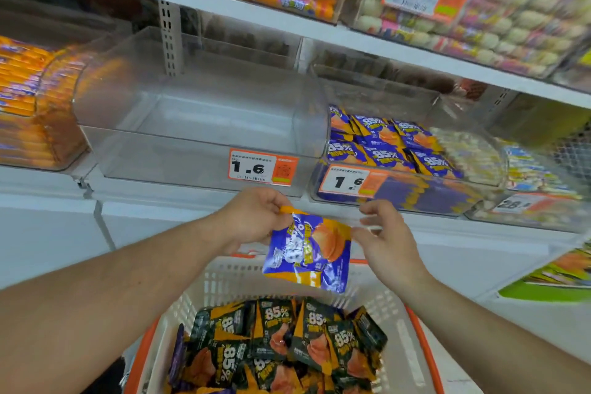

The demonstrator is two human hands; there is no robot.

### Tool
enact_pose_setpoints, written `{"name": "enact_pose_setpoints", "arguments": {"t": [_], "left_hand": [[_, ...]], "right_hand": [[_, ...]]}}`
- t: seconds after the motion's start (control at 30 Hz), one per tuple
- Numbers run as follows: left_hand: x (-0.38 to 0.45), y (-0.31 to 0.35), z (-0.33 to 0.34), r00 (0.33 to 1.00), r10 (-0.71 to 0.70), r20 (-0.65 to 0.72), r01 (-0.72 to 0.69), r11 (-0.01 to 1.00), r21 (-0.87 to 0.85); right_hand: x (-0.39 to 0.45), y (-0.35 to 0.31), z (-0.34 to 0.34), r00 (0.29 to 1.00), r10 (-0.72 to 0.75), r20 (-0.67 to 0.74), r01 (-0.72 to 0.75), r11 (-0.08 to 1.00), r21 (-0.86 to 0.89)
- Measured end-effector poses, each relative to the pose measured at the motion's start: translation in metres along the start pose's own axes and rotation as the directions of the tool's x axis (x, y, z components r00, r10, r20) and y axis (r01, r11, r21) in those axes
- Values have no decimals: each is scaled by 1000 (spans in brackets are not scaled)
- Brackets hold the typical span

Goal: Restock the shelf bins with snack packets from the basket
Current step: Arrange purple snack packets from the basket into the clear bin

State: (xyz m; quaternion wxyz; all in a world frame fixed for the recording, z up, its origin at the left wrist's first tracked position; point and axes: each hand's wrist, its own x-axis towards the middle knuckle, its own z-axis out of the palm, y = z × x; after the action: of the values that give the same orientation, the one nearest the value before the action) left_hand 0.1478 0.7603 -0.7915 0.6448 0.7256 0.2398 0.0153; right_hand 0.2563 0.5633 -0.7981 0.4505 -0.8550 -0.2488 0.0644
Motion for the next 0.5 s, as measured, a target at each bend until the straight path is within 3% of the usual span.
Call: {"name": "enact_pose_setpoints", "arguments": {"t": [0.07,0.13,0.2,0.3,0.5], "left_hand": [[2,9,-1,999,27,-44,-27,1000,3],[3,17,-1,997,39,-71,-40,999,-9],[4,24,1,996,45,-78,-45,999,4],[4,32,6,995,61,-78,-59,998,36],[4,52,14,985,166,-38,-162,982,92]], "right_hand": [[-6,4,-6,899,-429,89,437,862,-258],[-14,-1,-6,783,-573,242,620,684,-385],[-18,-4,-3,740,-591,320,668,595,-447],[-18,-11,0,729,-611,306,669,546,-503],[-18,-13,-10,758,-612,225,636,617,-463]]}}
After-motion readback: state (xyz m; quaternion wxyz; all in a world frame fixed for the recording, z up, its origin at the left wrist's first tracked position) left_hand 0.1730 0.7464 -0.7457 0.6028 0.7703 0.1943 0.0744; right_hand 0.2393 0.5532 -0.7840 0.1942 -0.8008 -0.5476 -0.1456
